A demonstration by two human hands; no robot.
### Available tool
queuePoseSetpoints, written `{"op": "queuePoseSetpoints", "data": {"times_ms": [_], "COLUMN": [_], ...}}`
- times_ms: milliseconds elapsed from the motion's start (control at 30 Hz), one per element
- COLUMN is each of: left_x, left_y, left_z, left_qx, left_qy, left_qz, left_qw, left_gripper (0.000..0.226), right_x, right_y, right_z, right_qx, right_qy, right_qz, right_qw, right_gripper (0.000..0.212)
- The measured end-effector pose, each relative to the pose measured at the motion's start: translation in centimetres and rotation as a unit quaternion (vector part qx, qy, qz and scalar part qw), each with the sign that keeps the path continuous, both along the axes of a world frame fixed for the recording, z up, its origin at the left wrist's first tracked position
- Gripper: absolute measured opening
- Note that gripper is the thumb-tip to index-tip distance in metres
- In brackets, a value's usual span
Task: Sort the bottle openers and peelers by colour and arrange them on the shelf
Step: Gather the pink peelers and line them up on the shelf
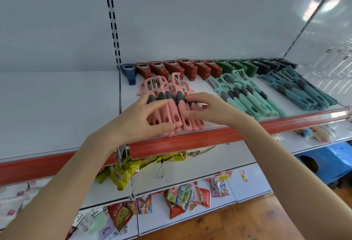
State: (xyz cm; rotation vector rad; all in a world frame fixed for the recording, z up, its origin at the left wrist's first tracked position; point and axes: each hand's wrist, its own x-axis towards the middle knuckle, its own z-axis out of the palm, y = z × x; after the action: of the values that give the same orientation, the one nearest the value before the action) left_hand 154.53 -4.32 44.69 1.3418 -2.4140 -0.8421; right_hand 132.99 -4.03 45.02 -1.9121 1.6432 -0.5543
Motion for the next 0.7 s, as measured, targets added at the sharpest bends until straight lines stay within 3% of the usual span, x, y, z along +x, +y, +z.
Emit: {"op": "queuePoseSetpoints", "data": {"times_ms": [100, 267, 500, 700], "left_x": [0.3, 0.6, 0.1, 0.1], "left_y": [0.0, 0.0, 0.1, 0.0], "left_z": [0.0, 0.3, -0.4, -0.8], "left_qx": [-0.008, 0.011, -0.02, -0.031], "left_qy": [0.003, -0.002, 0.004, 0.007], "left_qz": [0.003, -0.006, -0.014, -0.003], "left_qw": [1.0, 1.0, 1.0, 0.999], "left_gripper": [0.073, 0.084, 0.083, 0.081], "right_x": [-0.1, -0.4, 0.0, 0.4], "right_y": [-0.2, -0.6, -0.3, -1.3], "right_z": [0.0, -0.6, -1.2, -1.3], "right_qx": [-0.006, -0.001, -0.035, -0.06], "right_qy": [-0.016, -0.047, -0.087, -0.056], "right_qz": [-0.002, -0.015, -0.02, -0.056], "right_qw": [1.0, 0.999, 0.995, 0.995], "right_gripper": [0.041, 0.04, 0.028, 0.052]}}
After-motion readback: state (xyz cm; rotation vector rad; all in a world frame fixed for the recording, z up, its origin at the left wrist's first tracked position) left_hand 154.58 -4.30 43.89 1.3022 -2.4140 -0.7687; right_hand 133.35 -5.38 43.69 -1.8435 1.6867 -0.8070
